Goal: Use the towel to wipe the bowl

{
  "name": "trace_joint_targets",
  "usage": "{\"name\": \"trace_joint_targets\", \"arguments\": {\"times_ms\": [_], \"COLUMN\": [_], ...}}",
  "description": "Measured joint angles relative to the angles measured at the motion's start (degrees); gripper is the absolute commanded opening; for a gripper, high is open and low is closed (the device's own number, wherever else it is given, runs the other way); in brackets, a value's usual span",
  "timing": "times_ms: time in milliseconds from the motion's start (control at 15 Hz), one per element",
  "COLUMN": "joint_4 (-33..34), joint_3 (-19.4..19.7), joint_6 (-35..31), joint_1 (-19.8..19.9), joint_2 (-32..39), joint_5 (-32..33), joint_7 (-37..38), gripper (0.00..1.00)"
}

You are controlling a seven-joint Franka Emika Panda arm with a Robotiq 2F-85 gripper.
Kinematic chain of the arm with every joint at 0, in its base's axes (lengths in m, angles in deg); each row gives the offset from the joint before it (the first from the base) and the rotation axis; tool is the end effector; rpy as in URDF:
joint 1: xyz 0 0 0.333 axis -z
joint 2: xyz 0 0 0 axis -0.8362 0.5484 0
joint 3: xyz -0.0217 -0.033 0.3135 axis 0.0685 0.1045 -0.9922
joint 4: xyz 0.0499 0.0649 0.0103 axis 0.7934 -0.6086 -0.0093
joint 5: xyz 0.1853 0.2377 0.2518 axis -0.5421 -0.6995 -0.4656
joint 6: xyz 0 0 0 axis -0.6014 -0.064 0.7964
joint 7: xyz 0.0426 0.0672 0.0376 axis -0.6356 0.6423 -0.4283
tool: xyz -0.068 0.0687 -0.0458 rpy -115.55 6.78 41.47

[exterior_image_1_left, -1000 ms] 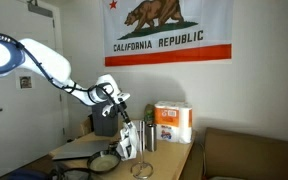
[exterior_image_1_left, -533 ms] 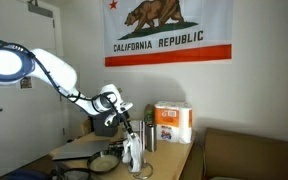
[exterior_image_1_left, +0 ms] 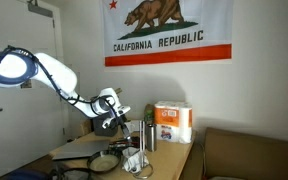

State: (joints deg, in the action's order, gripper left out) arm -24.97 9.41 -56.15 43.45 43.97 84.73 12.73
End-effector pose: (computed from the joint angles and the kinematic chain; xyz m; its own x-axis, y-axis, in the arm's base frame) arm 0.7040 0.0184 0.2654 0.8232 -0.4323 0.3681 -0.5229 -0.8298 0.1948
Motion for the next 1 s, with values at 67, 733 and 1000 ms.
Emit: {"name": "trace_joint_targets", "arguments": {"times_ms": [67, 733, 1000], "joint_4": [0.3, -2.0, -6.7], "joint_3": [-0.4, -8.4, -11.2], "joint_6": [1.2, 21.1, 23.9], "joint_1": [0.0, 0.0, 0.1], "joint_2": [-0.5, -14.2, -20.1], "joint_5": [0.0, -0.1, -0.3], "joint_7": [-0.6, -16.6, -20.5], "gripper": [1.0, 1.0, 1.0]}}
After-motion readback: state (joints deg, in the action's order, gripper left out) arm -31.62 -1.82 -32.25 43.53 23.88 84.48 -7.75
